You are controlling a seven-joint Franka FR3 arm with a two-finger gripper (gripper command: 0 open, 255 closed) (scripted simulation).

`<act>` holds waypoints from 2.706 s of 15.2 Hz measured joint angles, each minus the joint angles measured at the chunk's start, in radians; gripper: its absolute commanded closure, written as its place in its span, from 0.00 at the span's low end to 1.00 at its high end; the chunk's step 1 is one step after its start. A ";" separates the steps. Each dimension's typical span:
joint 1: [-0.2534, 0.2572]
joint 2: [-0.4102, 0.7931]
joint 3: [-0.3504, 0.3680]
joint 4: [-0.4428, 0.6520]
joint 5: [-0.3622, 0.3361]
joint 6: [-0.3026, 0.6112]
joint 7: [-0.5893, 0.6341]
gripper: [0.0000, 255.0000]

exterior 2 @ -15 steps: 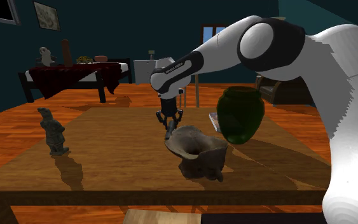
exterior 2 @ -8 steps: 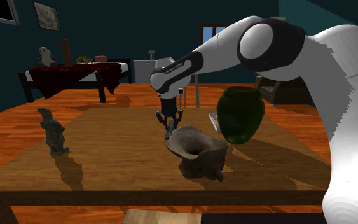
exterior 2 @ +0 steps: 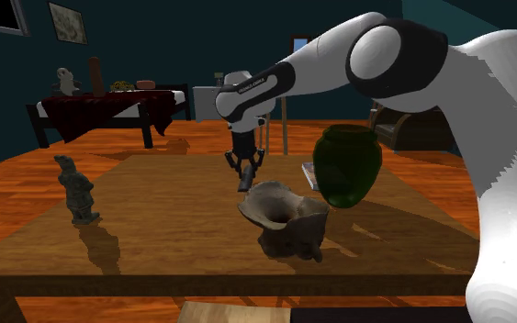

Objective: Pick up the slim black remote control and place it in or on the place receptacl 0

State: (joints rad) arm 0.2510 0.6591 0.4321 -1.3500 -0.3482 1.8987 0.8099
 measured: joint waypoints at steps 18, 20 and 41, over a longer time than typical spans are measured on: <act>0.021 -0.036 0.013 0.189 0.024 -0.217 -0.037 1.00; 0.025 -0.039 0.014 0.214 0.026 -0.244 -0.041 1.00; -0.029 -0.274 0.060 0.065 0.105 -0.319 -0.038 1.00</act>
State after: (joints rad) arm 0.2216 0.3852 0.4918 -1.2851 -0.2432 1.5795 0.7719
